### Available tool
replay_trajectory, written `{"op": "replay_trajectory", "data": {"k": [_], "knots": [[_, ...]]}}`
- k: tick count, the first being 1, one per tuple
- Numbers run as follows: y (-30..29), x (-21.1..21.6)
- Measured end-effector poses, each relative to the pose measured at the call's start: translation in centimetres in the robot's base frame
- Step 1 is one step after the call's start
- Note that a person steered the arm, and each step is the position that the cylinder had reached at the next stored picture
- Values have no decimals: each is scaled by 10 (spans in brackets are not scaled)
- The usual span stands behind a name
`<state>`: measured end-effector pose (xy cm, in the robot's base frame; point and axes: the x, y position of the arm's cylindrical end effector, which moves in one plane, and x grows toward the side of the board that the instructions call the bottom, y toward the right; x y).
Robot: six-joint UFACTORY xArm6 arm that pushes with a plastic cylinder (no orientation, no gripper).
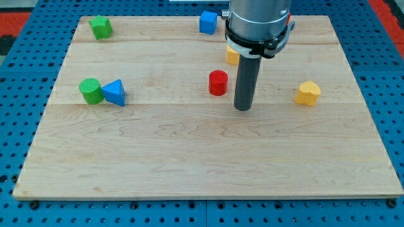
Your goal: Move your arm towards the yellow heart
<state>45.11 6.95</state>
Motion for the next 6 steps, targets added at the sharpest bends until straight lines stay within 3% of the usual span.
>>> {"op": "replay_trajectory", "data": {"k": [4,6], "knots": [[0,-5],[1,-44]]}}
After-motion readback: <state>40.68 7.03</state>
